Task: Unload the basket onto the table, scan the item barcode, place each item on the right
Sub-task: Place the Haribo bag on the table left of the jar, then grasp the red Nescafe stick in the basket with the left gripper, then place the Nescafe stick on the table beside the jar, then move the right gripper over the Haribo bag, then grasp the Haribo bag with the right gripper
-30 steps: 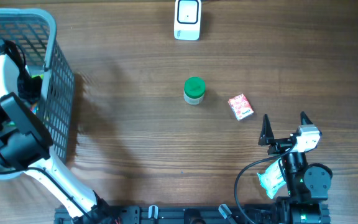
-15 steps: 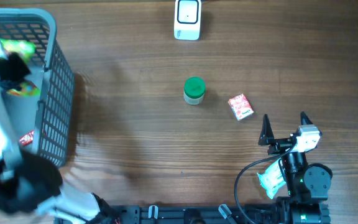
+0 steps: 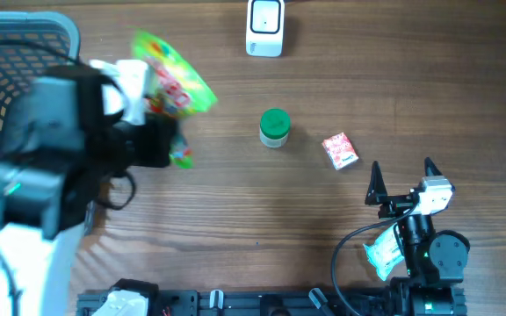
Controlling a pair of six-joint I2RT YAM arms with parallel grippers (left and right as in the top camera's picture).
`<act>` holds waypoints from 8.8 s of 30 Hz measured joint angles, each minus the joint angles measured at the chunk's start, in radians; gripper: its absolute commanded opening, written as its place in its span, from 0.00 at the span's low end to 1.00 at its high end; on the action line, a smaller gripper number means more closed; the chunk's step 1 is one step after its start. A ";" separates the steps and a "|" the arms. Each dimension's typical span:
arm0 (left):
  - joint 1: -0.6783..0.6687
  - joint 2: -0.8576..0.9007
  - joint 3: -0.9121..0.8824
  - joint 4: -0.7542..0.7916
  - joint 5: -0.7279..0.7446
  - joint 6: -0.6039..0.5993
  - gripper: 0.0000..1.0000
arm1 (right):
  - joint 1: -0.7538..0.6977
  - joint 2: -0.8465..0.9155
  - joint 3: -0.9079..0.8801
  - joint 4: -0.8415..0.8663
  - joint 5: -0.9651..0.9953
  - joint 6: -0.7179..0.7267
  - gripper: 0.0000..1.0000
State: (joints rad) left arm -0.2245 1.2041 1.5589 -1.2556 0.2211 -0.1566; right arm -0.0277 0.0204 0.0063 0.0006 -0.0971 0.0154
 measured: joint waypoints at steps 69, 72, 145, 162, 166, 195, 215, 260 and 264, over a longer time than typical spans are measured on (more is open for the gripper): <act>0.930 0.661 -0.351 0.418 -0.472 -0.993 0.04 | 0.000 0.000 0.000 -0.001 0.001 0.003 1.00; 0.930 0.660 -0.353 0.377 -0.506 -0.973 0.04 | 0.000 0.000 0.000 -0.001 0.001 0.003 1.00; -0.264 0.293 0.843 0.612 -0.854 0.225 1.00 | 0.000 0.000 0.000 -0.001 0.001 0.003 1.00; -0.118 -0.268 -0.039 0.851 -0.709 0.291 1.00 | 0.000 0.001 0.000 0.026 -0.447 0.580 1.00; -0.088 -0.479 -0.138 0.859 -0.627 0.242 1.00 | 0.000 0.001 0.000 0.023 -0.755 0.734 1.00; 0.194 -1.197 -0.110 0.758 -0.484 0.151 1.00 | 0.555 1.156 1.084 -0.892 -0.212 0.491 1.00; 0.211 -1.197 -0.161 0.791 -0.514 0.151 1.00 | 0.732 1.786 1.109 -0.603 -0.224 1.394 0.99; 0.261 -1.197 -0.161 0.789 -0.519 0.151 1.00 | 0.861 2.397 1.991 -1.258 -0.203 1.608 0.98; 0.261 -1.197 -0.161 0.788 -0.519 0.151 1.00 | 0.858 2.442 2.021 -1.299 -0.283 1.606 0.15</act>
State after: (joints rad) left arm 0.0368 0.0071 1.3975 -0.4675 -0.2981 -0.0059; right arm 0.8307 2.4626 2.0270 -1.2984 -0.3805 1.6218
